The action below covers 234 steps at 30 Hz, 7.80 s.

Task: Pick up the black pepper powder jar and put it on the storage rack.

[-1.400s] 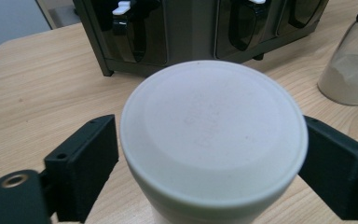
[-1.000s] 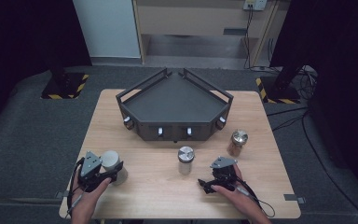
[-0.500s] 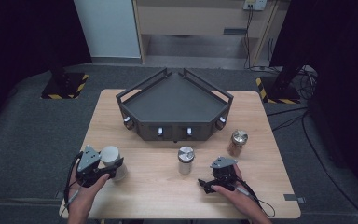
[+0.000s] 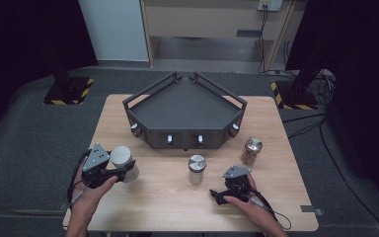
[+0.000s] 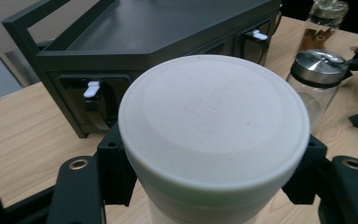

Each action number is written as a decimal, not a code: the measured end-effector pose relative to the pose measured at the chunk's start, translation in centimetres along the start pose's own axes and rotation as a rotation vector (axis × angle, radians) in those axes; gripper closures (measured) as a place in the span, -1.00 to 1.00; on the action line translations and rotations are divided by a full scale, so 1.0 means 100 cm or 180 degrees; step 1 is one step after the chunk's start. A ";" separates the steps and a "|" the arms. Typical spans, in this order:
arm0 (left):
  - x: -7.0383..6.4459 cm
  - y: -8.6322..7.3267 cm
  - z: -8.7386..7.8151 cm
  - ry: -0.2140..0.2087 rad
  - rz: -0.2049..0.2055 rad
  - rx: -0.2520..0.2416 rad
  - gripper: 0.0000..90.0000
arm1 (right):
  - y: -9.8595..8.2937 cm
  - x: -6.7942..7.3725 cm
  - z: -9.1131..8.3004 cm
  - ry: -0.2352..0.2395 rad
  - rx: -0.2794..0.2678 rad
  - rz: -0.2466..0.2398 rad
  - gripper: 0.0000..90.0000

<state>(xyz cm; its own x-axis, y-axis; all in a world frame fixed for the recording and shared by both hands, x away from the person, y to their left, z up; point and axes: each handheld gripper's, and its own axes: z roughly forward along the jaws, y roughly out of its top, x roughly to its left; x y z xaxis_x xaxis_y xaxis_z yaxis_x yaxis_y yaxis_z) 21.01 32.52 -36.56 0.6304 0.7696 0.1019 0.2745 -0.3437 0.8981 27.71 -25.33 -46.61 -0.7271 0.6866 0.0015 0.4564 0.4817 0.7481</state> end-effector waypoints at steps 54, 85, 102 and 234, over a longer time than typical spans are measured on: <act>0.052 0.073 0.017 -0.0703 0.0377 -0.0178 -0.27 | 0.000 0.000 0.000 0.0003 0.0000 -0.0002 -0.99; 0.076 0.114 0.031 -0.0736 0.0421 -0.0197 -0.27 | 0.000 0.000 0.000 0.0000 0.0001 0.0001 -0.99; 0.085 0.151 0.040 -0.0689 0.0504 -0.0181 -0.27 | 0.000 0.000 0.000 -0.0001 0.0000 0.0000 -0.99; 0.119 0.155 0.166 -0.0523 0.0238 0.0185 -0.28 | -0.001 0.003 -0.001 -0.0037 -0.0007 0.0031 -0.97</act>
<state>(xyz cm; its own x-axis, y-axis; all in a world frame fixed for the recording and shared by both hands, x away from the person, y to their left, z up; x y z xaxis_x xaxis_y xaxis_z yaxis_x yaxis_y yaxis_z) 44.78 27.45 -28.53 0.7594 0.6441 0.0920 0.2608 -0.4309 0.8639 27.38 -25.20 -46.61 -0.7166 0.6974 0.0011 0.4623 0.4738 0.7495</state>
